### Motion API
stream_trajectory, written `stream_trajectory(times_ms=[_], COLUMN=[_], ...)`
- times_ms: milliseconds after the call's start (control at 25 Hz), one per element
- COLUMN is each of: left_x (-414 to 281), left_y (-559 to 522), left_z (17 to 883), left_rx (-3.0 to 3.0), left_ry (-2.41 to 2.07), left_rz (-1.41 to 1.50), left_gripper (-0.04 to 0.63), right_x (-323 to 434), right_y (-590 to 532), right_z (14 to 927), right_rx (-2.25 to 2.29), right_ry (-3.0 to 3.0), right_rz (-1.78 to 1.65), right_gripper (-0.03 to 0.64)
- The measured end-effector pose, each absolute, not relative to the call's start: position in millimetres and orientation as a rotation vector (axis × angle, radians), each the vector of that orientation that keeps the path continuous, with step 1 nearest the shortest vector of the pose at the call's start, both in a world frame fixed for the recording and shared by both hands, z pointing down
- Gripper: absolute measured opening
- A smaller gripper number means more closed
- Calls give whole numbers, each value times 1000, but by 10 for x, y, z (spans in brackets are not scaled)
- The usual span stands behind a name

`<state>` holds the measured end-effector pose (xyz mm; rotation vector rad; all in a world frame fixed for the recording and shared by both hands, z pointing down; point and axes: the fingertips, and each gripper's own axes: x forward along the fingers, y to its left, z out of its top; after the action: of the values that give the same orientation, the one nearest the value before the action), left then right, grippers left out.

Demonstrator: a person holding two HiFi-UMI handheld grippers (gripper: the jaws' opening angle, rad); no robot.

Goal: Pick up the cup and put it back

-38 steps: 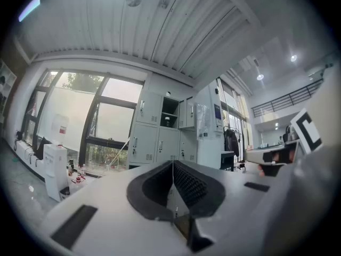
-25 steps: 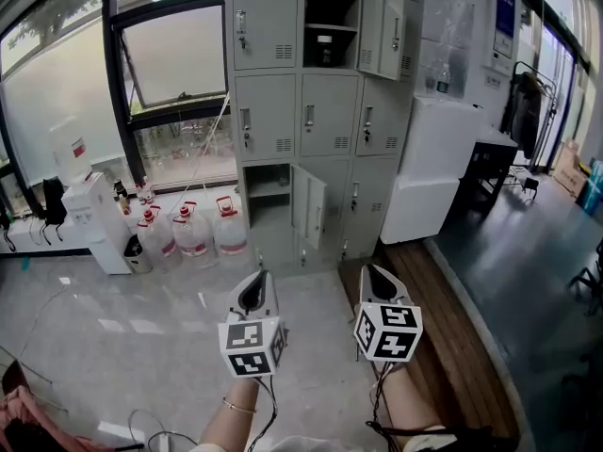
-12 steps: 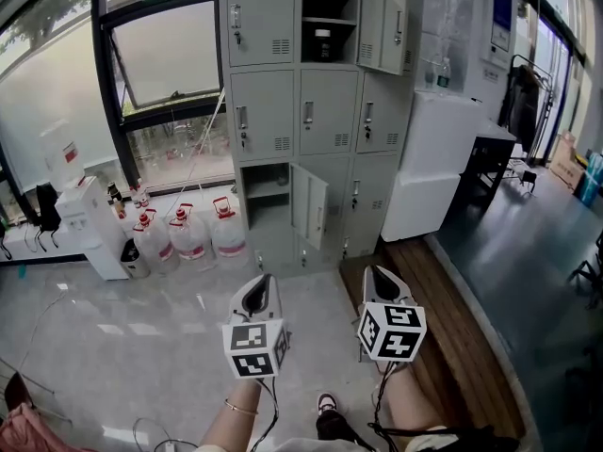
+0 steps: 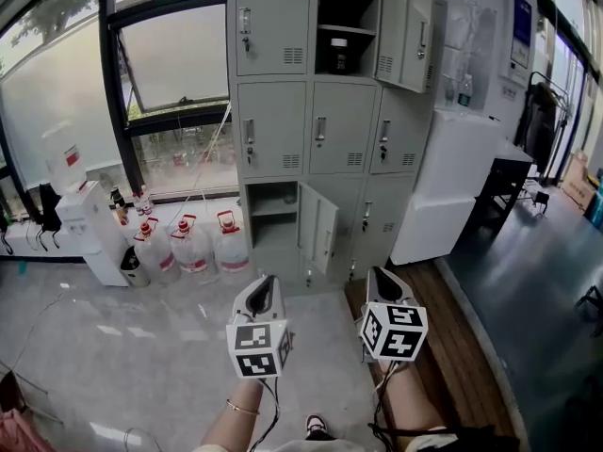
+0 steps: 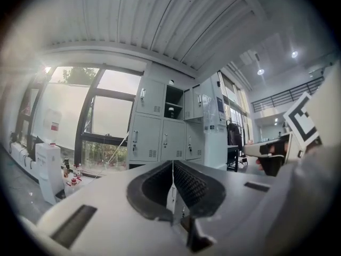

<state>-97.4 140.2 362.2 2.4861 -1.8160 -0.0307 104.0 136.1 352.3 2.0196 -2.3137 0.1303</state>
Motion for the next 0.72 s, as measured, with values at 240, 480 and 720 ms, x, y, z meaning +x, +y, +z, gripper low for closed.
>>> stream_trajectory(times_ms=[240,480,720], left_x=[-836,-691,-562], left_y=[844,308,-62], left_z=[3578,3566,3510], left_rx=[2454,2461,2461], left_ry=[-1828,-1869,-1883], left_rz=[-25,-41,-9], left_gripper=[11,11,11], right_x=[1161,1393,1503], right_y=[790,296,-107], right_z=[3434,3448,3473], right_rx=[1987,1992,1978], right_ry=[-2334,-2338,-2368], right_rz=[100,128,157], right_gripper=[-8,-8,-8])
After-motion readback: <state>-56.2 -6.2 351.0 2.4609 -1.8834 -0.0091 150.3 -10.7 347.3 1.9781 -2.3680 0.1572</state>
